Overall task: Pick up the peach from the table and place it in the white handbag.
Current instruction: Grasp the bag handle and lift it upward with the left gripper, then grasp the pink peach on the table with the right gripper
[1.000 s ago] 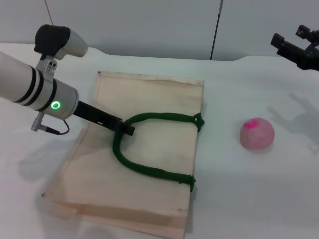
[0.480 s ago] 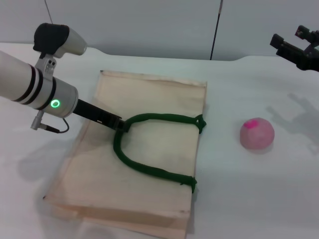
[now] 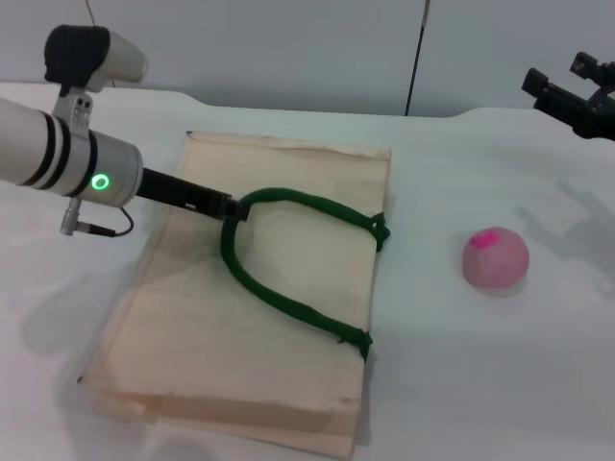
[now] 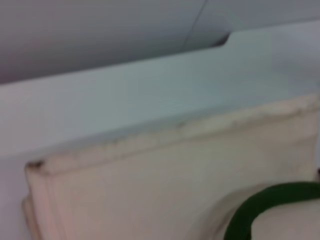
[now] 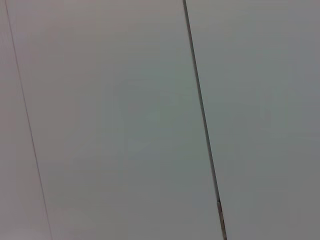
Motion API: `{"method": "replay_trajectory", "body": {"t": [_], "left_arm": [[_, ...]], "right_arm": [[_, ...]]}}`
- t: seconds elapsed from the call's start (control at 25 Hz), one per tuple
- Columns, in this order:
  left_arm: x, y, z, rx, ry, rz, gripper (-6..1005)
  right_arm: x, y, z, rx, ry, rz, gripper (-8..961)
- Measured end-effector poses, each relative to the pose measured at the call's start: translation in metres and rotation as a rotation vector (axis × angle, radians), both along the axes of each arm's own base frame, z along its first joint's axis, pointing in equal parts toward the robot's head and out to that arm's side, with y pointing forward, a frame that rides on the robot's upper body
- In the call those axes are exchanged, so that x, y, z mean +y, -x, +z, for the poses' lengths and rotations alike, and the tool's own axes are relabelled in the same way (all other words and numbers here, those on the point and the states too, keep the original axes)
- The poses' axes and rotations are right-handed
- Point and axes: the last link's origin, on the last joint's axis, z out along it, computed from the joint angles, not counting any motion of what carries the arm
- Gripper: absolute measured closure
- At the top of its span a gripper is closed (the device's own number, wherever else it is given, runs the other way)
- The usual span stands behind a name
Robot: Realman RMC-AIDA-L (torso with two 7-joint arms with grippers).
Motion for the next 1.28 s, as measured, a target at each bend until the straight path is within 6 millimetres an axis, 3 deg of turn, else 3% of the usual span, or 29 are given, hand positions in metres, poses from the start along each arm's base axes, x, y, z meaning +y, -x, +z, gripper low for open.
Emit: {"method": "replay_trajectory", "body": {"t": [0.32, 0.64, 1.0, 1.28], "left_arm": [[0.004, -0.009, 0.005, -0.070, -0.039, -0.035, 875], [0.000, -0.033, 0.025, -0.249, -0.065, -0.164, 875], [-0.008, -0.055, 0.057, -0.400, -0.089, -0.277, 879], [-0.012, -0.063, 0.074, -0.482, -0.104, -0.327, 878]], "right_arm": [[-0.004, 0.000, 0.004, 0.016, 0.023, 0.018, 63], [-0.021, 0.001, 0.018, -0.044, 0.236, 0.117, 63], [-0.037, 0.013, 0.002, -0.210, 0.499, 0.199, 63], [-0.031, 0.019, -0.023, -0.326, 0.569, 0.145, 63]]}}
